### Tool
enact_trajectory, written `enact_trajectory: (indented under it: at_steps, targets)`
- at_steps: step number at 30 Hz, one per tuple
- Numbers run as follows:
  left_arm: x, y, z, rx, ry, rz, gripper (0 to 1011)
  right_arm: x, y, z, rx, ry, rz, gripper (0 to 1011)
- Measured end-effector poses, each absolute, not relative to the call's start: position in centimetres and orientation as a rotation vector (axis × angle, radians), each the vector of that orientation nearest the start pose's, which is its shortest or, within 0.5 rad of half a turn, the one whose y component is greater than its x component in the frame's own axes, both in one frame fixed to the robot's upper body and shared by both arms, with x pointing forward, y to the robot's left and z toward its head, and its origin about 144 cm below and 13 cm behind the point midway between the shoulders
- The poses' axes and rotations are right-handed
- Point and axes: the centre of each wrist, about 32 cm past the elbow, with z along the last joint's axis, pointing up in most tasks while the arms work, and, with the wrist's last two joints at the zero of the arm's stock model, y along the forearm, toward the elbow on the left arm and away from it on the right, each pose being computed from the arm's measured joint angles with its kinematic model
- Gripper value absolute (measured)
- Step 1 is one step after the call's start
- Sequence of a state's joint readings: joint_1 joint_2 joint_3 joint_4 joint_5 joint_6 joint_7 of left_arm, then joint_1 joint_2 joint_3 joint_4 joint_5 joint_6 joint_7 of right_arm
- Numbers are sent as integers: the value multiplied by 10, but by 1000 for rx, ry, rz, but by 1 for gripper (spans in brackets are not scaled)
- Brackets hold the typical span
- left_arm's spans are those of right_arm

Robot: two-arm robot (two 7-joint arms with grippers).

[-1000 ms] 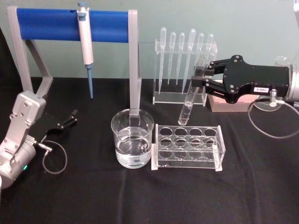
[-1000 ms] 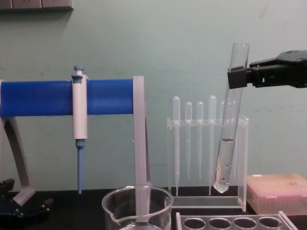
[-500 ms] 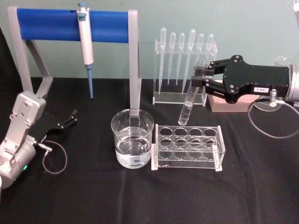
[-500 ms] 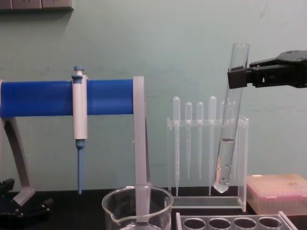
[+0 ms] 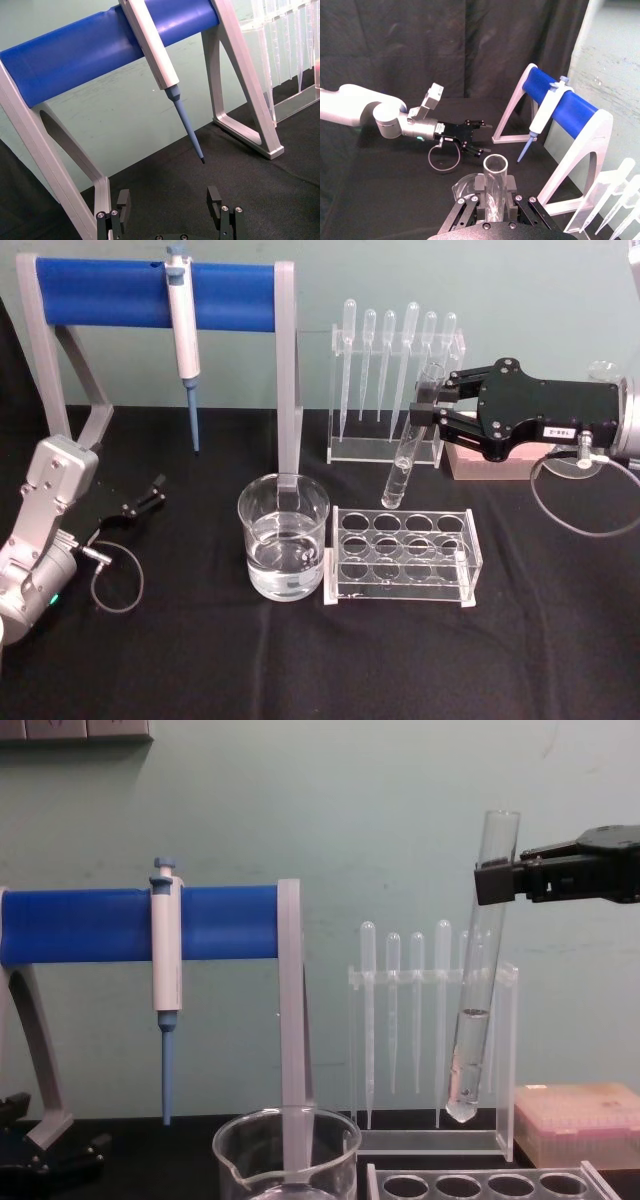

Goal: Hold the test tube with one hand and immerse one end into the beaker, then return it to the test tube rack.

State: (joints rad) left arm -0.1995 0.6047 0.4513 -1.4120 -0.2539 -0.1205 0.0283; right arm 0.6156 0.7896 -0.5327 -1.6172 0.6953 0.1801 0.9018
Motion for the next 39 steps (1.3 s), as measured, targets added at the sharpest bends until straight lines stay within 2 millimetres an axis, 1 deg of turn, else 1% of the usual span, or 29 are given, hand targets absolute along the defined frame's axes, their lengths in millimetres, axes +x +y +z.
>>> enact_trajectory:
  at_steps: [39]
  targets:
    - [489,310,1140,305,-285,1248,1000,547,-312,1343,-190,-174,-307,236]
